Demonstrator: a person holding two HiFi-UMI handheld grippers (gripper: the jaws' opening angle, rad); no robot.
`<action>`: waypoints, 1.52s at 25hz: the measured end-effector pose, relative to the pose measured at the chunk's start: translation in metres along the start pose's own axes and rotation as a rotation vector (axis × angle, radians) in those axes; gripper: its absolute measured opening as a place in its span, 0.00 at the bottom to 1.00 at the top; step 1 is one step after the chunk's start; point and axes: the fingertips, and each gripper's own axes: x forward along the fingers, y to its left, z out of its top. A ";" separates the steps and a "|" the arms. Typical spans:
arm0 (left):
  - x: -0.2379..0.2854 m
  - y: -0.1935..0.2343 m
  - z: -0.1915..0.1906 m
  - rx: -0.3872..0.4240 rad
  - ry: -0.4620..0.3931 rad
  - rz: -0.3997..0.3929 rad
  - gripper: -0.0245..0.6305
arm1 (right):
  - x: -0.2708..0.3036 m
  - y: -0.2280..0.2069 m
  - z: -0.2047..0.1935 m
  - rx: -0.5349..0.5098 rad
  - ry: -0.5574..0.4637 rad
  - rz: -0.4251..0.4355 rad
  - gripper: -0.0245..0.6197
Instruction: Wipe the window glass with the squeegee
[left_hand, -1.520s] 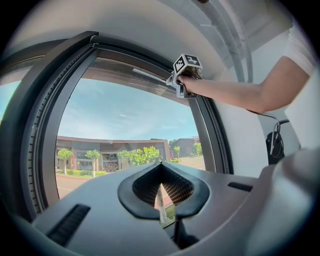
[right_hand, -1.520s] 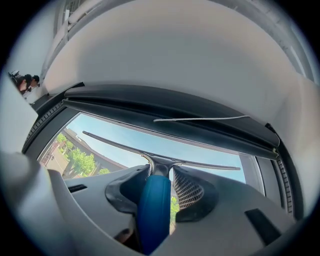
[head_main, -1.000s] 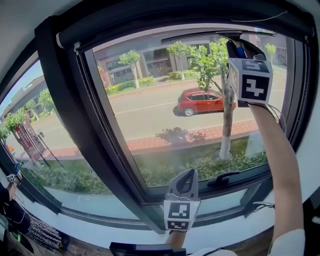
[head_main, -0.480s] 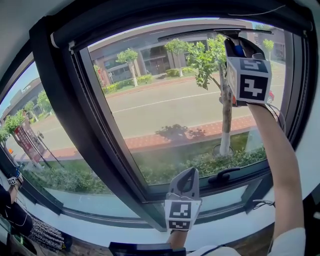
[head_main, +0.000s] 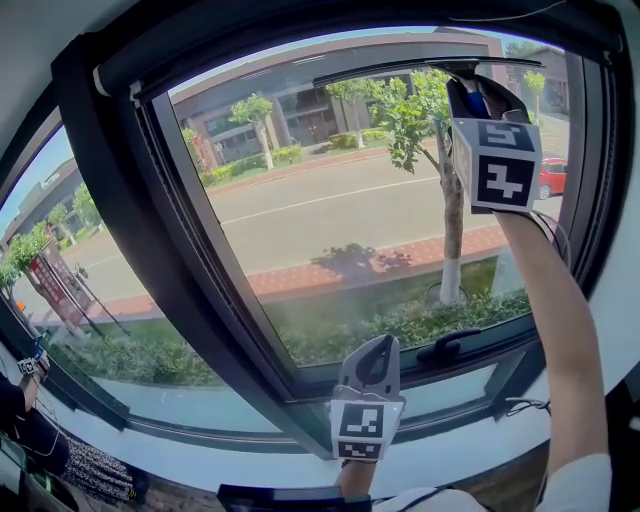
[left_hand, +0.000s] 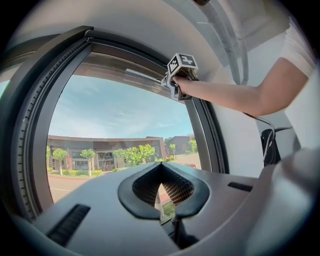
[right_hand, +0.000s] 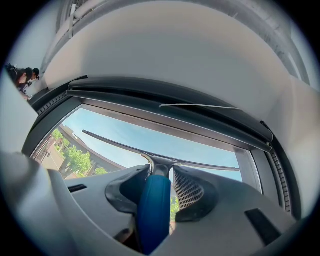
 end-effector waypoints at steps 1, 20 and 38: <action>0.000 -0.001 0.000 -0.002 -0.001 -0.002 0.04 | -0.001 0.000 -0.001 -0.001 0.001 0.000 0.27; -0.001 -0.009 0.000 -0.014 -0.012 -0.021 0.04 | -0.020 0.004 -0.033 0.005 0.045 0.003 0.27; -0.003 -0.011 0.002 0.001 -0.013 -0.047 0.04 | -0.038 0.010 -0.060 0.026 0.074 -0.012 0.27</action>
